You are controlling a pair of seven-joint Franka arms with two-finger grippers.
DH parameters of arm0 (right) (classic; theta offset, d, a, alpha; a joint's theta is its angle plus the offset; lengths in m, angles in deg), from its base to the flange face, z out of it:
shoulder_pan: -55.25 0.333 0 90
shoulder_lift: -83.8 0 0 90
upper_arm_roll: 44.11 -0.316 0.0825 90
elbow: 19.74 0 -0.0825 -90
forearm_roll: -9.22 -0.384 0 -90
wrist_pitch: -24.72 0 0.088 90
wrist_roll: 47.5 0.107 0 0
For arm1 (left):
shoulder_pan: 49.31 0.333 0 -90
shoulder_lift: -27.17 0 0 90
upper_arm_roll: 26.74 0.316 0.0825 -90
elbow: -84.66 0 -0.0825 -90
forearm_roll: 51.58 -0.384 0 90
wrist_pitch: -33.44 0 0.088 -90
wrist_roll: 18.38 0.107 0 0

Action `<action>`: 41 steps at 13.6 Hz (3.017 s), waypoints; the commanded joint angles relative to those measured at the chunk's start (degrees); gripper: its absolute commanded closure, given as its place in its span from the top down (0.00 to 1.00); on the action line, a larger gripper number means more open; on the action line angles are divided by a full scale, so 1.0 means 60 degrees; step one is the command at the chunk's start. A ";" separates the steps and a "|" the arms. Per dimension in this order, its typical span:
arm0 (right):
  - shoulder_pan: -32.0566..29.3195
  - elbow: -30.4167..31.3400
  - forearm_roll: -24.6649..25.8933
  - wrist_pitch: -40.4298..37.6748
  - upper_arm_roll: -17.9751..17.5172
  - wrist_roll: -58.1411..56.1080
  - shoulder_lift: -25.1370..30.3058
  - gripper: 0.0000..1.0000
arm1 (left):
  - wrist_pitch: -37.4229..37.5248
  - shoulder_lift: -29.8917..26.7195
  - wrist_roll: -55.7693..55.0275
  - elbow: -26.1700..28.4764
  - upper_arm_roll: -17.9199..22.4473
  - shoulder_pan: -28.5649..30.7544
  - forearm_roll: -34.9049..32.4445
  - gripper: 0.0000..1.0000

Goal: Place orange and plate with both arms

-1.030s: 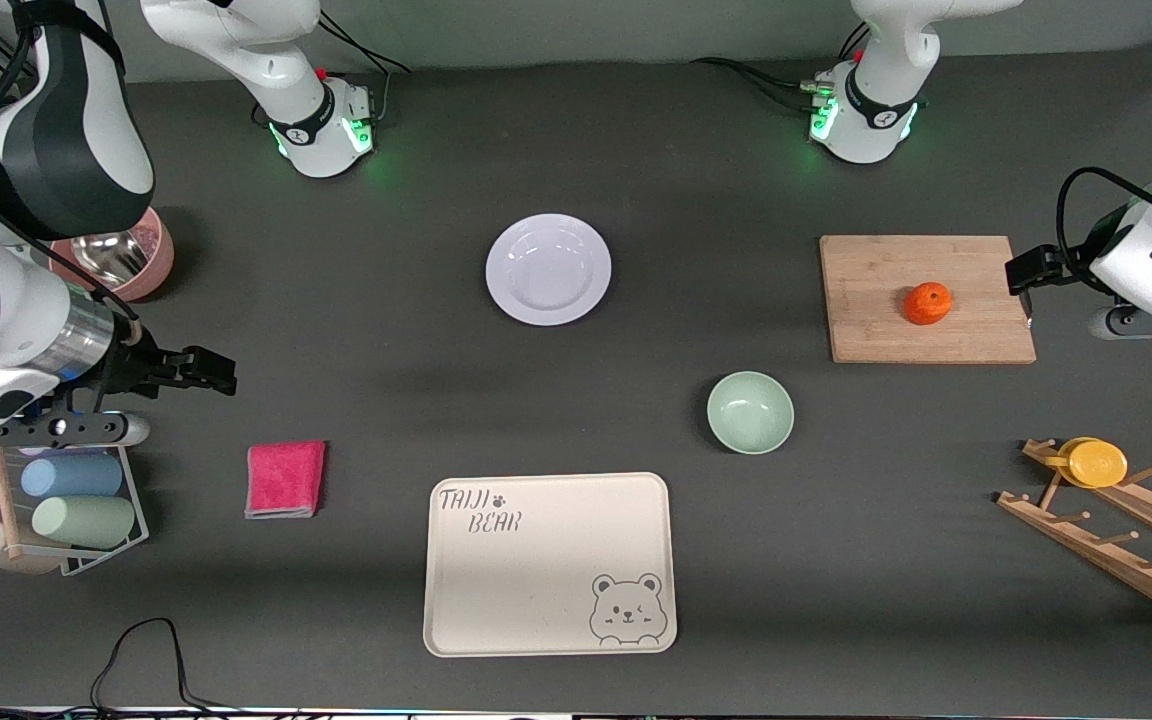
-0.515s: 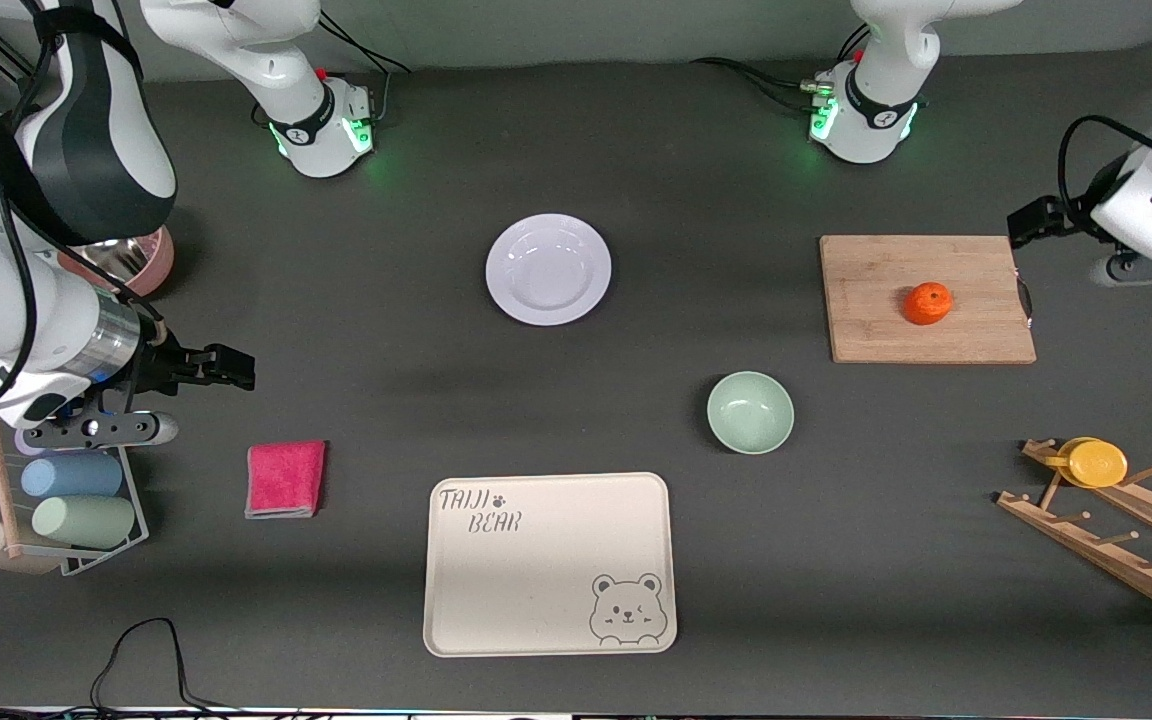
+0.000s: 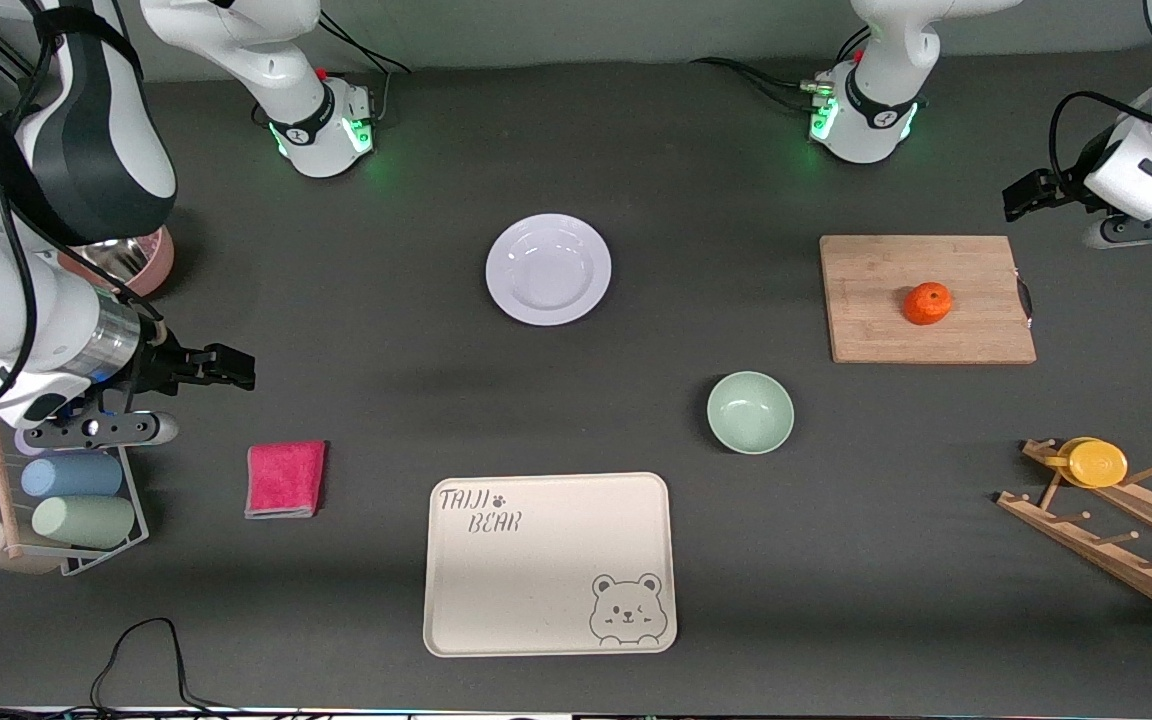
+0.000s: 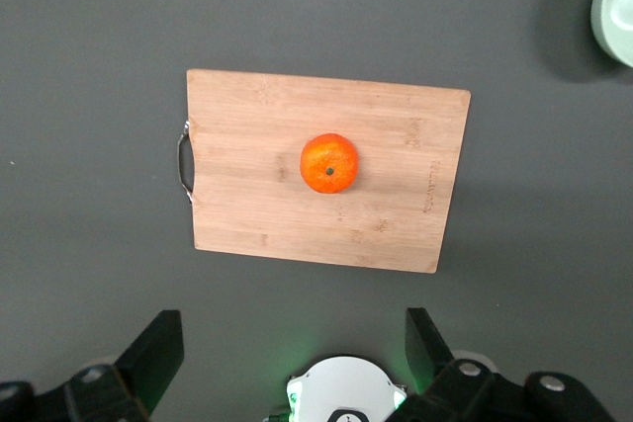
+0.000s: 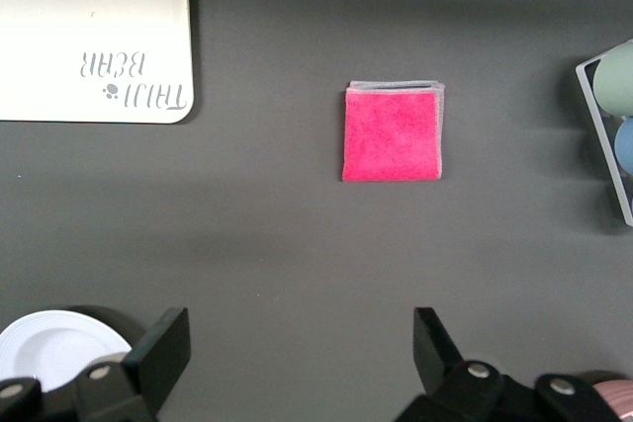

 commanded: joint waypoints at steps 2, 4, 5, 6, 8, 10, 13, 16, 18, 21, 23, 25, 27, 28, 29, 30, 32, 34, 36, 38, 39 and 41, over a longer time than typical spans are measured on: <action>0.0167 -0.0120 0.0026 -0.0063 0.0001 0.0019 -0.0271 1.00 | -0.1630 -0.0030 0.0123 0.1645 0.0007 0.0092 0.0015 1.00; 0.0167 -0.0105 -0.0047 -0.0092 0.0001 0.0063 -0.0272 1.00 | -0.2727 0.0540 0.0123 0.2318 0.0110 0.0092 0.0015 1.00; 0.0196 -0.0076 -0.0062 -0.0106 0.0001 0.0077 -0.0272 1.00 | -0.3502 0.0789 0.0108 0.2728 0.0124 0.0092 0.0015 1.00; 0.0226 -0.0076 -0.0062 -0.0107 0.0001 0.0077 -0.0257 1.00 | -0.4380 0.0980 0.0094 0.3239 0.0125 0.0107 0.0015 1.00; 0.0270 -0.0091 -0.0120 -0.0107 -0.0013 0.0077 -0.0272 1.00 | -0.5804 0.1667 -0.0052 0.3741 0.0125 0.0107 0.0014 1.00; 0.0241 -0.0091 -0.0252 -0.0092 0.0001 0.0019 -0.0272 1.00 | -0.6801 0.2429 -0.0053 0.3859 0.0125 0.0267 0.0015 1.00; 0.0270 -0.0091 -0.0282 -0.0077 -0.0013 0.0033 -0.0272 1.00 | -0.8296 0.3441 -0.0154 0.4049 0.0139 0.0355 0.0015 1.00; 0.0226 -0.0062 -0.0676 -0.0121 0.0001 0.0048 -0.0272 1.00 | -0.8417 0.3560 -0.0565 0.4079 0.0125 0.0283 0.0014 1.00; 0.0182 0.0113 -0.1508 -0.0354 0.0074 0.0048 -0.0243 1.00 | -0.8431 0.3590 -0.0580 0.4094 0.0110 0.0268 0.0000 1.00; 0.0153 0.0829 -0.2096 -0.0341 0.0133 0.0048 0.0020 1.00 | -0.8417 0.3604 -0.0595 0.4094 0.0110 0.0268 0.0000 1.00; 0.0153 0.1634 -0.3293 -0.0035 0.0409 0.0033 0.0386 1.00 | -0.8431 0.3590 -0.0566 0.4123 0.0110 0.0268 0.0000 0.45; 0.0153 0.2440 -0.4640 0.0098 0.0892 -0.0518 0.0577 1.00 | -0.8446 0.3560 -0.0668 0.4182 0.0110 0.0297 0.0000 0.00; 0.0167 0.2939 -0.5406 0.0084 0.1216 -0.1443 0.0636 1.00 | -0.8417 0.3560 -0.0697 0.4197 0.0110 0.0297 0.0000 0.00; 0.0167 0.3116 -0.5684 0.0069 0.1290 -0.1475 0.0680 1.00 | -0.8402 0.3560 -0.0697 0.4182 0.0110 0.0297 0.0000 0.00; 0.0167 0.3393 -0.6064 0.0127 0.1421 -0.1519 0.0753 1.00 | -0.8359 0.3560 -0.0712 0.4182 0.0110 0.0297 0.0014 0.00; 0.0167 0.3657 -0.6619 0.0171 0.1553 -0.1679 0.0783 1.00 | -0.8300 0.3560 -0.0712 0.4168 0.0110 0.0297 0.0015 0.00; 0.0182 0.4170 -0.7238 0.0186 0.1715 -0.2643 0.0812 1.00 | -0.7965 0.3357 -0.0683 0.4037 0.0095 0.0297 0.0000 0.00; 0.0168 0.4507 -0.7327 0.0143 0.1745 -0.3303 0.0812 1.00 | -0.6463 0.2918 -0.0639 0.3264 0.0081 0.0268 0.0000 0.00; 0.0182 0.5135 -0.8289 0.0128 0.1875 -0.4297 0.0812 1.00 | -0.4530 0.2799 -0.0536 0.1933 0.0037 0.0268 0.0000 0.00; 0.0226 0.5649 -0.8704 0.0186 0.1979 -0.4434 0.0943 1.00 | -0.2742 0.2755 -0.0522 0.0483 0.0008 0.0239 0.0000 0.00; 0.0226 0.5884 -0.8734 0.0273 0.1979 -0.4478 0.0973 1.00 | -0.1733 0.2755 -0.0522 -0.0408 -0.0007 0.0094 0.0000 0.00; 0.0284 0.6410 -0.8850 0.0682 0.1964 -0.4857 0.1163 1.00 | 0.0259 0.2842 -0.0507 -0.2297 -0.0022 -0.0214 0.0000 0.00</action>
